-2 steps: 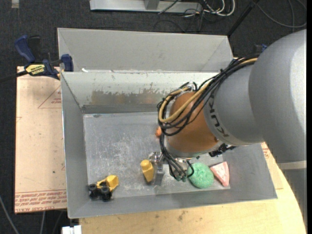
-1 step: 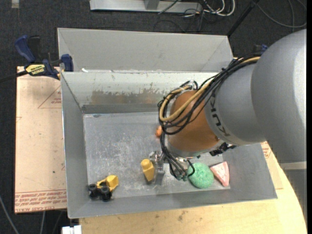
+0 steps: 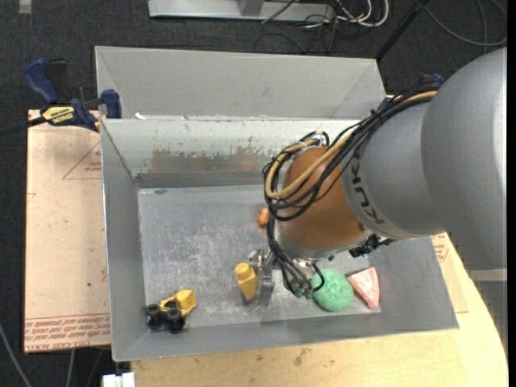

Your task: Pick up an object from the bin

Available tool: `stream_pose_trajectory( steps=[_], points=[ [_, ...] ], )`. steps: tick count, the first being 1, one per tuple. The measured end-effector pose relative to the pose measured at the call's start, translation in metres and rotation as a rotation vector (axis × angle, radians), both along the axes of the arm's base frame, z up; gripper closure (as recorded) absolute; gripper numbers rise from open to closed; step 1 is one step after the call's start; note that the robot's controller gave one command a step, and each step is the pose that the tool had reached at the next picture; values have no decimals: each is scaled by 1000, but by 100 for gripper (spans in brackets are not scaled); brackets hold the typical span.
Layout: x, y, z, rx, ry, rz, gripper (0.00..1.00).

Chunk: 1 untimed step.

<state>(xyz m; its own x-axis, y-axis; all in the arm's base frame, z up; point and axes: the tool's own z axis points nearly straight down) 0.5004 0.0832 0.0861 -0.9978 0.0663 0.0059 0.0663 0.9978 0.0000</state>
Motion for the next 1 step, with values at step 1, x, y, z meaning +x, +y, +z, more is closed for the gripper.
stream_pose_trajectory(
  steps=[1],
  points=[
    [-1, 0, 22, 0, 2, 0, 100]
  ],
)
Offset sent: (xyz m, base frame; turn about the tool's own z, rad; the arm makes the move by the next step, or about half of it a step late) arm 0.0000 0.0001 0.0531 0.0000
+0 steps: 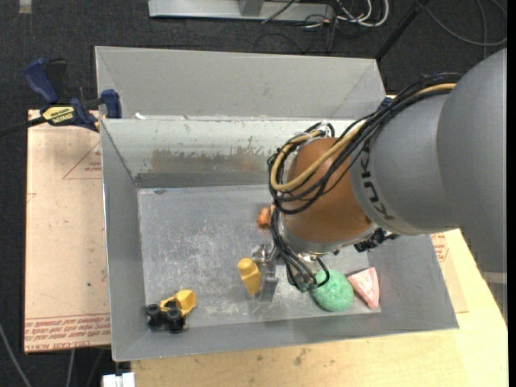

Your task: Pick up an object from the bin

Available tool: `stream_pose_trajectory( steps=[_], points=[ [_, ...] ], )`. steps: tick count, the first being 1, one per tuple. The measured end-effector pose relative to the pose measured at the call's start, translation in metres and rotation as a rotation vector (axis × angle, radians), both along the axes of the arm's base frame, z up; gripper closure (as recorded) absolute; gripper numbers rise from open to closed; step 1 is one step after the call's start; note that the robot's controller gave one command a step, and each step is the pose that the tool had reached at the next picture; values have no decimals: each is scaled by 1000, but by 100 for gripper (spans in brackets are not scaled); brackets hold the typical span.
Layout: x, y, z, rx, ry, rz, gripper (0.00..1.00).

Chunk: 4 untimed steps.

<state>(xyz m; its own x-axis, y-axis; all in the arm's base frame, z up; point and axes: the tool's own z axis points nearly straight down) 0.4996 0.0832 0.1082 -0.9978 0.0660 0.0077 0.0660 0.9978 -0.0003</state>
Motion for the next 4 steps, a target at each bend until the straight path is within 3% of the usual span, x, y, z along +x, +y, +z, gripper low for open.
stream_pose_trajectory(
  steps=[1, 4],
  points=[
    [3, 0, 16, 2, -11, 1, 100],
    [2, 1, 45, 1, -7, 2, 100]
  ],
)
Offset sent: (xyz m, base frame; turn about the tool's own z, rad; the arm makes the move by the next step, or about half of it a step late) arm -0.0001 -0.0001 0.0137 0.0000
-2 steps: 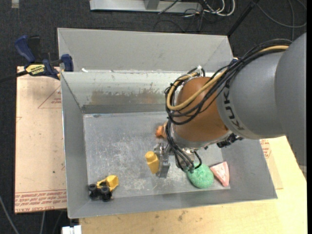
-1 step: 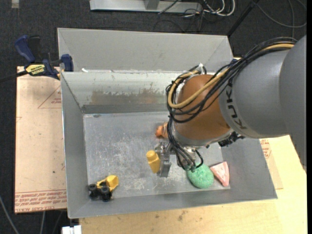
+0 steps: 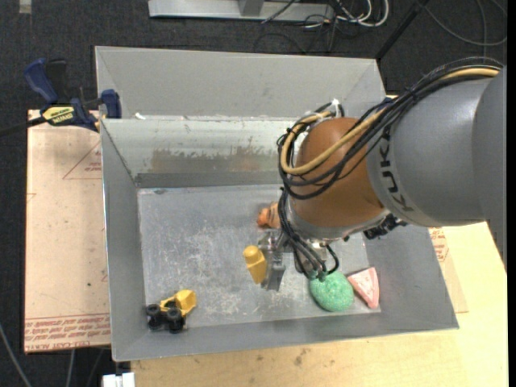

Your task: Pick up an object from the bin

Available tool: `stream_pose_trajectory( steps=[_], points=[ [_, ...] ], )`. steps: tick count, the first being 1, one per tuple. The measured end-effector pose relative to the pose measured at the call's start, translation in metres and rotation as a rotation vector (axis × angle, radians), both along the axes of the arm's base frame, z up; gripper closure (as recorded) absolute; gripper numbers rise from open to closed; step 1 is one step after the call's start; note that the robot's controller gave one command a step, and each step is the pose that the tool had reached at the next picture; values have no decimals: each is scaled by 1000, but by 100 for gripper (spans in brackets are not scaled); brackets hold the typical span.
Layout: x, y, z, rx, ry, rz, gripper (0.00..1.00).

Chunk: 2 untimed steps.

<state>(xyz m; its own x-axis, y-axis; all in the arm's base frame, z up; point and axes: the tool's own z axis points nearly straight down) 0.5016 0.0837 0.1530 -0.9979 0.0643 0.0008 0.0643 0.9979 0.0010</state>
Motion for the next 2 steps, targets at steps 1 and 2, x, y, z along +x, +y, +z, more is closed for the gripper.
stream_pose_trajectory(
  steps=[1, 2],
  points=[
    [1, 0, 10, 1, -4, 0, 100],
    [1, 0, 14, 1, -5, 0, 100]
  ],
)
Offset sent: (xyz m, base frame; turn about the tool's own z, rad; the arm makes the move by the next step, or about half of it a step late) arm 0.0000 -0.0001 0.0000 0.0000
